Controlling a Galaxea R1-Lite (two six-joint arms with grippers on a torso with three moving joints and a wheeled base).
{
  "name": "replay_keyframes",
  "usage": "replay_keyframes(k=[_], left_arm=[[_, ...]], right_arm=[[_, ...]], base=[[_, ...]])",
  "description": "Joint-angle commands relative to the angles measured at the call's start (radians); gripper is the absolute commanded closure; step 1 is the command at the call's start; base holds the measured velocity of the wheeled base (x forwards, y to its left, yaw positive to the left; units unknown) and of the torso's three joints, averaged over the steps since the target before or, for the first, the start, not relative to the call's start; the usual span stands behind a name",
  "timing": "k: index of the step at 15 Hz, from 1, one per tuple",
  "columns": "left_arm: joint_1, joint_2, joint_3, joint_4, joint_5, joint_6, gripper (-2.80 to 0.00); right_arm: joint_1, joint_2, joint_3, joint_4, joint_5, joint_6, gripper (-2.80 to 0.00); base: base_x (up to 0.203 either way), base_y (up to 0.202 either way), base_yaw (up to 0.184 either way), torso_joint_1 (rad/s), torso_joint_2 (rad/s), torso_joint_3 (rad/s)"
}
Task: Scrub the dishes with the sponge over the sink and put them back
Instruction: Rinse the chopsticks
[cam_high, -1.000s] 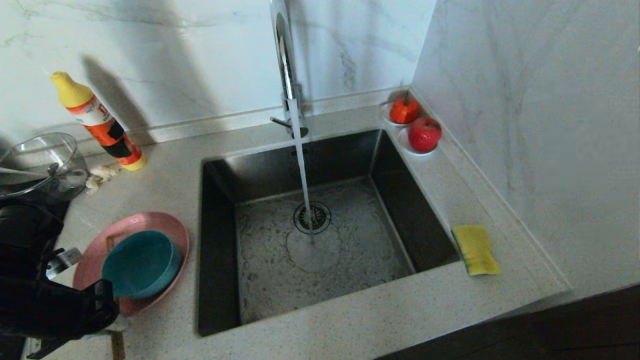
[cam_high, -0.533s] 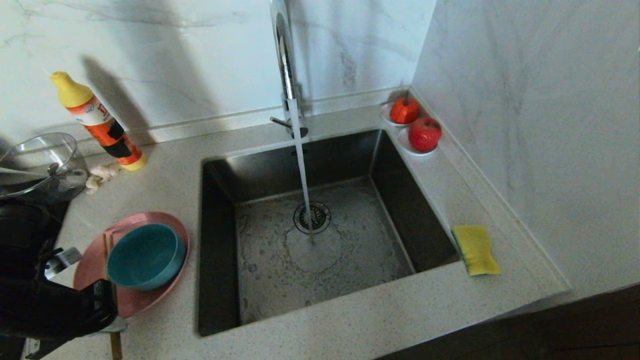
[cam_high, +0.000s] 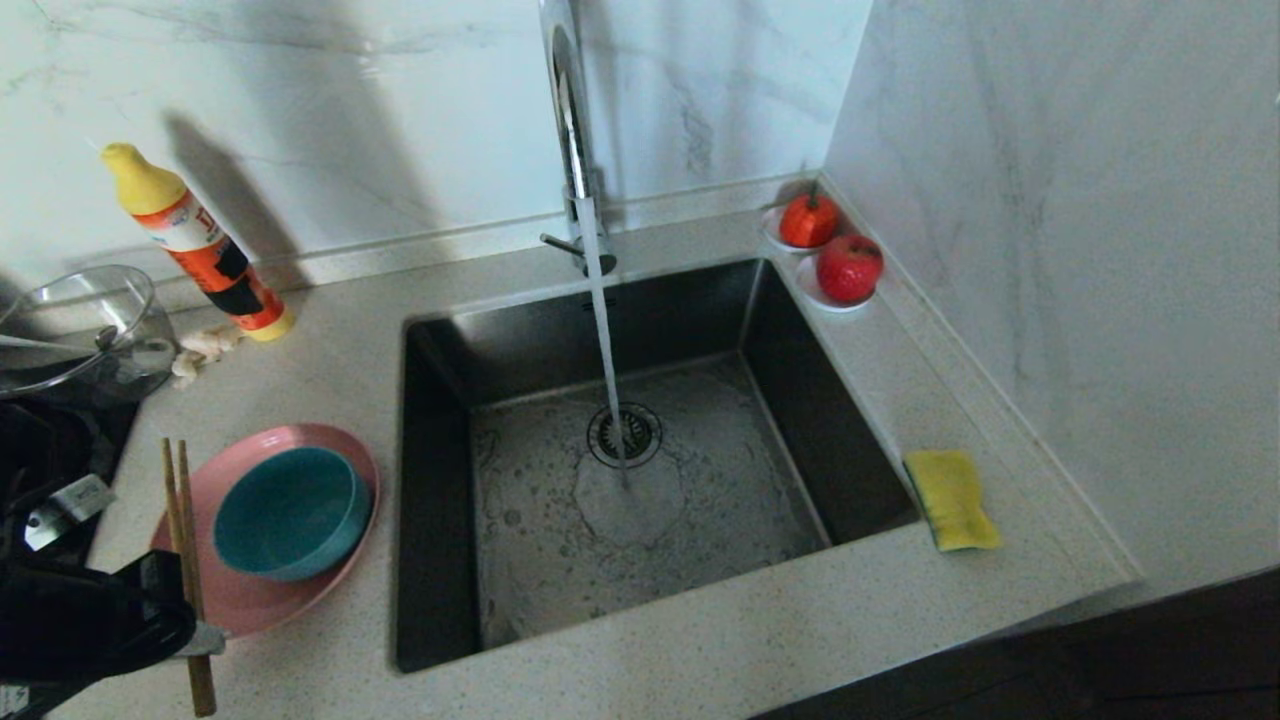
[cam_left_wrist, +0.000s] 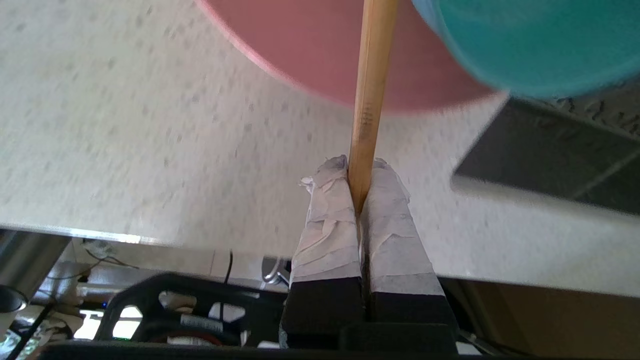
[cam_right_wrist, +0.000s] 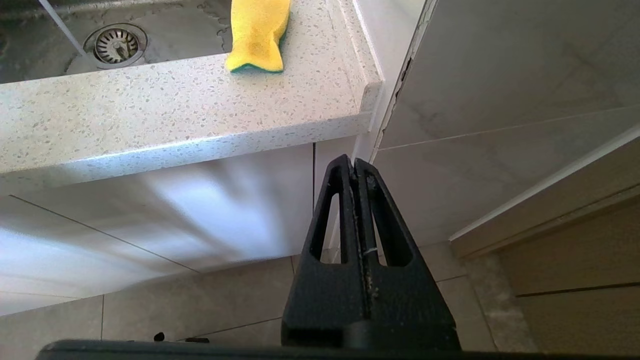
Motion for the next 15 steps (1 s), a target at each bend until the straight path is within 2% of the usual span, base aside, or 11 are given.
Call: replay_keyframes(k=[1,7,11,13,15], left_arm=[[0.003,-0.079,-0.010,0.042,-0.001,-0.002,0.00],[0.013,-0.234,-0.076,0.125,-0.001,-0.005,0.00],[0.010,-0.332,-0.203,0.129,-0.012,-0.064,0.00],[-0.008,-0.336,-0.281,0.126,-0.053,-0.056,0.00],[-0.028,-0.298,-0.385,0.132,-0.151,-0.040,0.00]], right_arm=[[0.001,0.001,0.000,-0.001,0.000,0.001,0.00],[0.001,0.001,0.000,0.000,0.000,-0.001,0.00],[0.000,0.001,0.000,0.000,0.000,0.001,0.00],[0.000,0.001,0.000,-0.001,0.000,0.001,0.00],[0.001,0.001,0.000,-0.001,0.000,0.000,0.00]], base=[[0.000,0.000,0.000,0.000,0.00,0.000],[0.000,0.000,0.000,0.000,0.00,0.000],[0.000,0.000,0.000,0.000,0.00,0.000],[0.000,0.000,0.000,0.000,0.00,0.000],[0.000,0.000,0.000,0.000,0.00,0.000]])
